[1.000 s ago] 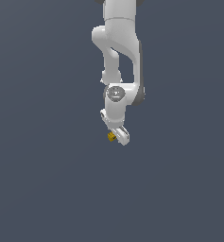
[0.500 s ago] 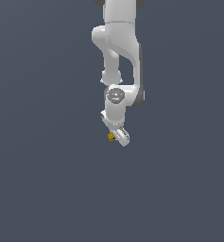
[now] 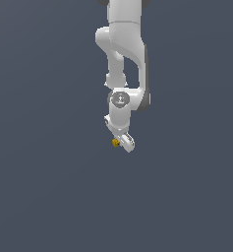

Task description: Pick up the object and move it to a goal position.

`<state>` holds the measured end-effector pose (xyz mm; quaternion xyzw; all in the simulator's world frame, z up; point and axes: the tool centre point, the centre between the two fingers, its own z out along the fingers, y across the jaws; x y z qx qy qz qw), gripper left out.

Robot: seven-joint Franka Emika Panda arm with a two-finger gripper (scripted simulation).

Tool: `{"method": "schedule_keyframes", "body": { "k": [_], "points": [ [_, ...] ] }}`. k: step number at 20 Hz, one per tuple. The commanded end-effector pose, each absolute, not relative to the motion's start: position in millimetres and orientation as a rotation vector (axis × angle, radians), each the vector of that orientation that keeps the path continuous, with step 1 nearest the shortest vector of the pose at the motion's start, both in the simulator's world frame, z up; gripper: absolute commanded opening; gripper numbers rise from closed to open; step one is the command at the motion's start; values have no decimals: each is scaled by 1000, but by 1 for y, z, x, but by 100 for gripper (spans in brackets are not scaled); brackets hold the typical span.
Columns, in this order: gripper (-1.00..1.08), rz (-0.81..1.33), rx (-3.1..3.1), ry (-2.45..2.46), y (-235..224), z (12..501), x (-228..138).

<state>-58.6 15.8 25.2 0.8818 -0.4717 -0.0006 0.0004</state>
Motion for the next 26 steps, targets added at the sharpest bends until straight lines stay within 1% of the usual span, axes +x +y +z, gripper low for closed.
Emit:
{"method": "schedule_keyframes", "body": {
  "k": [1, 10, 26],
  "points": [
    [-100, 0, 2770, -1482, 14, 31, -56],
    [-100, 0, 2769, -1483, 1, 77, -33],
    [-100, 1, 2768, -1483, -36, 214, 39]
  ]
}}
